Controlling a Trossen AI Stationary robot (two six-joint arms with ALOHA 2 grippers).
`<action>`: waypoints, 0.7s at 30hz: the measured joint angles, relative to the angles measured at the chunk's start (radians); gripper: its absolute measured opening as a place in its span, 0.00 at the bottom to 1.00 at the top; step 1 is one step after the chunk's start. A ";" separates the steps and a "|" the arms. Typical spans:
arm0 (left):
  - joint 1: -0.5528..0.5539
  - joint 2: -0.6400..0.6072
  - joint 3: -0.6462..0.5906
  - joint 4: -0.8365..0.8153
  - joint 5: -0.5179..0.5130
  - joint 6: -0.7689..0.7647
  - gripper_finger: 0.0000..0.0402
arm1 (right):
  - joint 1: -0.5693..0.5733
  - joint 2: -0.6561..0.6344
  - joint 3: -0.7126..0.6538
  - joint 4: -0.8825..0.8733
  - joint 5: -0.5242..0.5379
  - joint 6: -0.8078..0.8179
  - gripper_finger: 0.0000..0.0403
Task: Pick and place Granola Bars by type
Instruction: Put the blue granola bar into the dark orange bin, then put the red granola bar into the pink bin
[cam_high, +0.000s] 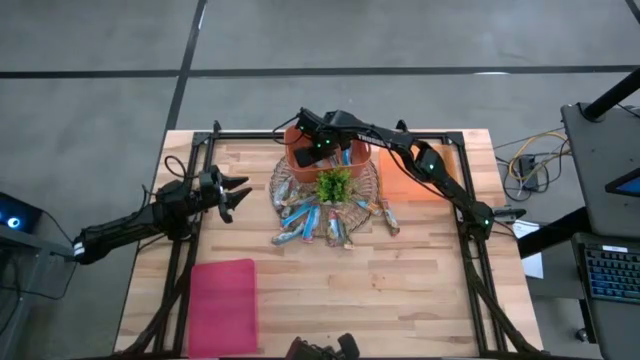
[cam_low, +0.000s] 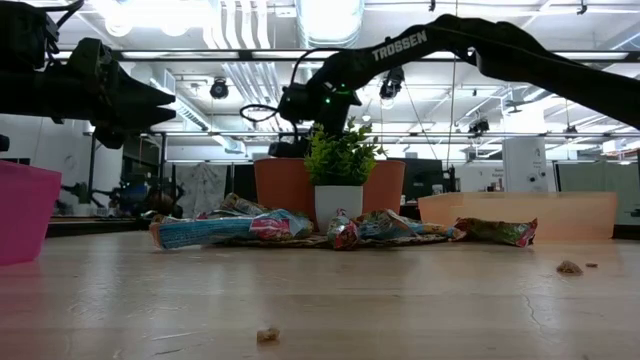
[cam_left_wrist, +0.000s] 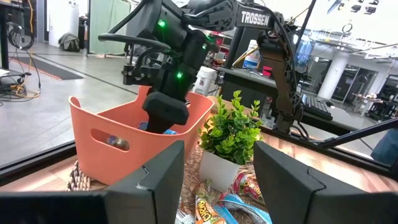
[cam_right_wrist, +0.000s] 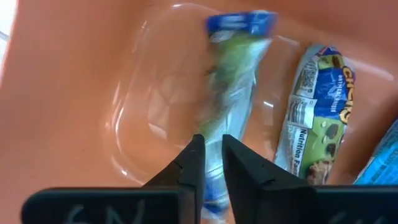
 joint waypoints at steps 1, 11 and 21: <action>0.000 0.000 0.000 0.000 0.000 0.000 0.43 | 0.000 0.000 0.000 0.000 0.000 -0.002 0.15; 0.000 0.000 0.000 0.000 0.000 0.000 0.43 | -0.006 -0.034 0.005 -0.013 0.030 -0.032 0.35; 0.000 0.000 0.000 0.000 0.000 0.000 0.43 | -0.006 -0.127 0.009 -0.030 0.100 -0.072 0.48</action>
